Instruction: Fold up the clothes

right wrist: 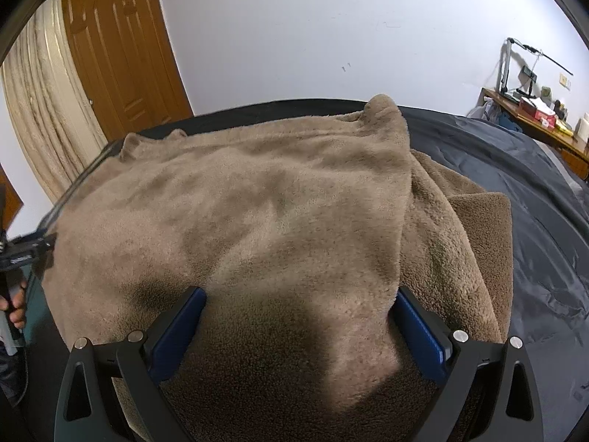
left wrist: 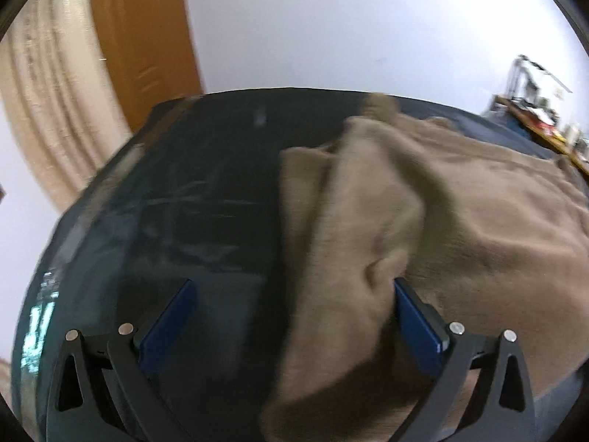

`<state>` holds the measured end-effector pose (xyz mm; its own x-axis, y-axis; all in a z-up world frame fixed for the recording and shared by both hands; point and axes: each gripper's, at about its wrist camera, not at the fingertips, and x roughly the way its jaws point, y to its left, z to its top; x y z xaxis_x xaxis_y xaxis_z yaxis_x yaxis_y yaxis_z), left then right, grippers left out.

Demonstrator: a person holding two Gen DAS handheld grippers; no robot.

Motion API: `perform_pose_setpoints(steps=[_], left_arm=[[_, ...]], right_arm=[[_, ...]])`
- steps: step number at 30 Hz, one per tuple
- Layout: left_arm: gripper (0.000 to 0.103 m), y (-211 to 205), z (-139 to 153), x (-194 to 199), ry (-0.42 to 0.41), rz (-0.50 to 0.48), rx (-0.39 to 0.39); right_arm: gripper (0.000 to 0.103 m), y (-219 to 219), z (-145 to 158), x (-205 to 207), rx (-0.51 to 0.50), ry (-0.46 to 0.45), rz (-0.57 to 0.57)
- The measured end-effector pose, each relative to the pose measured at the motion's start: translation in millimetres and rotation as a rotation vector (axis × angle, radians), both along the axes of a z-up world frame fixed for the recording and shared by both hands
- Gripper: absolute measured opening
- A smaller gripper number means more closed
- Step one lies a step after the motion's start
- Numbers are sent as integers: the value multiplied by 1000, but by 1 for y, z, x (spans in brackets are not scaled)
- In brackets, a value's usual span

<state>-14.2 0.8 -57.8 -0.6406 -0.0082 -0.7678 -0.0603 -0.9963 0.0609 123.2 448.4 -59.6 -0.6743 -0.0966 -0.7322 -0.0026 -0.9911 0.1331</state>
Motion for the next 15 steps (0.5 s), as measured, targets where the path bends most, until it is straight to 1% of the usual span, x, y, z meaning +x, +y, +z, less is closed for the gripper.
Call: perform_pose_setpoints(steps=[1,3,4,6,8,9,11,12,13,15], left_arm=[[103,-3,-1,-1,-9,-3,14],[103,1,0,4,-8,-6,3],[103,4,2,7,2,-8,-16],[103,8,6,12,17,-14,-41],[103,5,10,13,33,-19,-38],[103,3,12,13,45,-22,-30],[103,4,27,19,103,-29,11],[103,11,36,25,145,-44,53],[103,11,46,31,193,-78,107],[103,25,51,42,239,-160,122]], right_arm=[[101,3,1,1,-4,5,-12],[101,12,2,3,-1,13,-49],[101,17,3,4,8,16,-75],[101,23,2,4,-12,12,-71],[101,18,2,2,28,-4,-64],[102,13,1,0,59,-12,-62],[102,12,2,1,64,-10,-61],[102,12,2,1,65,-8,-60],[102,12,2,1,67,-7,-60],[102,15,6,6,41,28,-65]])
